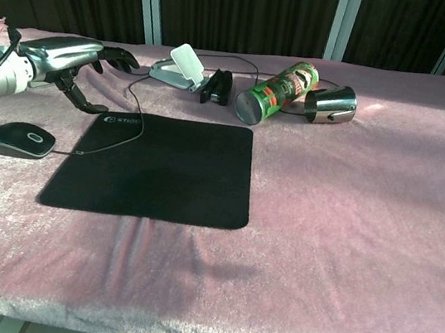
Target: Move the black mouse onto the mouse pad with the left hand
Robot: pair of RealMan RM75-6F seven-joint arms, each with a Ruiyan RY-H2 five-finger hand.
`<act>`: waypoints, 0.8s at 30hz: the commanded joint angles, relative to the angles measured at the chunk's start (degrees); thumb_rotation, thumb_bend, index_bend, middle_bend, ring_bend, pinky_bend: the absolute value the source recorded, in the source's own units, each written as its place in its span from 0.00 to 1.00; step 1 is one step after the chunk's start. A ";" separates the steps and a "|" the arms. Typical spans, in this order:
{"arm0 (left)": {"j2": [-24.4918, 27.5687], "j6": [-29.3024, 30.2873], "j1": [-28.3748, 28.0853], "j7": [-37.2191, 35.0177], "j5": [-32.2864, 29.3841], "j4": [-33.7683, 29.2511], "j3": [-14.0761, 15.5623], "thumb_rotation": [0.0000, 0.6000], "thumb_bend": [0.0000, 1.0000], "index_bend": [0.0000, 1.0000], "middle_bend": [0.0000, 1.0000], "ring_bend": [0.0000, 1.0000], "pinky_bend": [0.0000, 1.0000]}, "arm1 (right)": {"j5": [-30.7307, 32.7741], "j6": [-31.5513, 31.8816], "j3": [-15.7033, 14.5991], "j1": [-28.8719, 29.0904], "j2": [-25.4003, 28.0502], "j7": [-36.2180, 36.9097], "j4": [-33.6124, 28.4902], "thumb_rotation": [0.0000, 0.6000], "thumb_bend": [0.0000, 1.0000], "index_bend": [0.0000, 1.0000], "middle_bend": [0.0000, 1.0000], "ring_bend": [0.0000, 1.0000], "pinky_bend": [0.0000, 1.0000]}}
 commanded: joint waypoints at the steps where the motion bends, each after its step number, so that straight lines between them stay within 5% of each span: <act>1: -0.07 0.06 -0.06 -0.13 -0.11 0.00 0.19 1.00 0.28 0.17 0.18 0.15 0.24 | -0.09 0.11 -0.06 -0.04 0.04 0.03 -0.02 1.00 0.10 0.00 0.05 0.04 0.19; 24: 2.22 -0.21 0.82 0.86 -0.73 -1.81 2.38 1.00 0.29 0.18 0.19 0.16 0.25 | 0.07 -0.72 -0.32 0.33 0.20 -0.14 -0.09 1.00 0.10 0.00 0.05 0.04 0.19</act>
